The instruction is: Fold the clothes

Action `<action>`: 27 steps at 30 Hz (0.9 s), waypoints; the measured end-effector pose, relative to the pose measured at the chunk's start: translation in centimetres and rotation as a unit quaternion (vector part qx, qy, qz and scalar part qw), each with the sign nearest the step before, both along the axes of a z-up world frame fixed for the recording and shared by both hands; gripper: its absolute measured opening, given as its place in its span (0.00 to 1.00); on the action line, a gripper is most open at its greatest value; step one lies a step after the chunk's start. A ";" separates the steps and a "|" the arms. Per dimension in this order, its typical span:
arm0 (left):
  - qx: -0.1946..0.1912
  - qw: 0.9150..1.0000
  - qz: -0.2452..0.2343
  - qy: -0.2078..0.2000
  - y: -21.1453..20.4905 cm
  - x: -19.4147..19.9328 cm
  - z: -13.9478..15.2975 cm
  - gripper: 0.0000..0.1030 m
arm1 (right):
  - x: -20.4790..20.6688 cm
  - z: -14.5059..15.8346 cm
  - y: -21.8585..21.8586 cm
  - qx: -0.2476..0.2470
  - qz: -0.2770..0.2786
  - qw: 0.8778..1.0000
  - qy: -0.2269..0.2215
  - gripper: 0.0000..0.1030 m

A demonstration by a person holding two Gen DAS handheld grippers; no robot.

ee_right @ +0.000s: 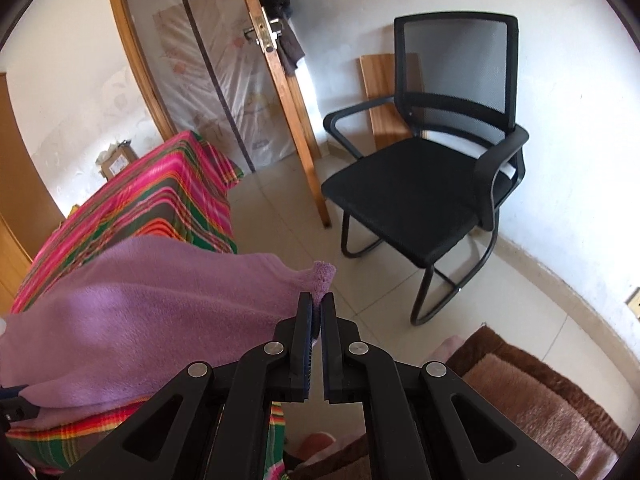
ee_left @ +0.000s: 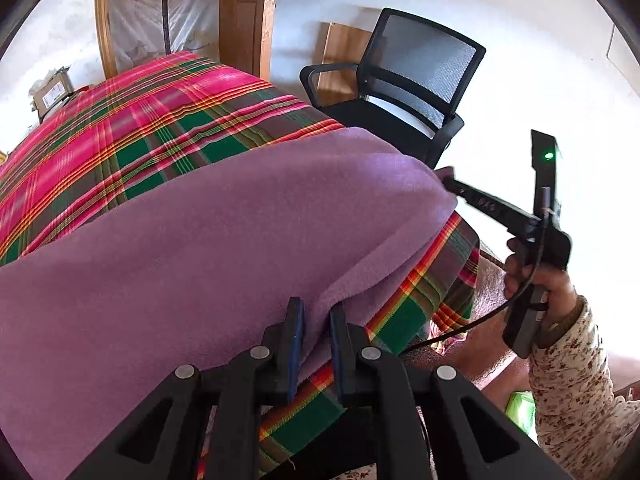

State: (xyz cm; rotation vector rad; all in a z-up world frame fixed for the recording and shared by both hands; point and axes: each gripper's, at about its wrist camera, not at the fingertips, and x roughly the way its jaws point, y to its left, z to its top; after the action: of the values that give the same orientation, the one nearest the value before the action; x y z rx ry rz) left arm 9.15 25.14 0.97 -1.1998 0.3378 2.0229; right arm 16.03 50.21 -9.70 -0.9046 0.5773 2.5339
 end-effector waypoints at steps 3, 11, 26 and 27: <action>0.007 1.000 -0.003 -0.006 -0.4 0.2 0.2 0.14 | -0.4 -0.8 -0.2 -0.013 -0.002 1.000 -0.016 0.04; 0.031 0.999 -0.025 -0.023 -2.2 0.8 0.9 0.15 | 0.0 0.6 -1.4 -0.001 -0.058 0.997 -0.046 0.07; 0.116 0.989 0.091 -0.011 -17.9 -0.7 4.5 0.17 | -2.2 7.8 -13.7 0.086 0.061 0.994 0.020 0.08; 0.117 0.986 0.115 -0.007 -19.7 -0.9 4.6 0.17 | -2.7 8.0 -15.2 0.088 0.087 0.992 0.024 0.08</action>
State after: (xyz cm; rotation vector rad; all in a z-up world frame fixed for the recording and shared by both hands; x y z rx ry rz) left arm 8.23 5.48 5.60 -1.1460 -0.0493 2.1775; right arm 13.30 35.04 -1.74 -0.8666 0.2917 2.7166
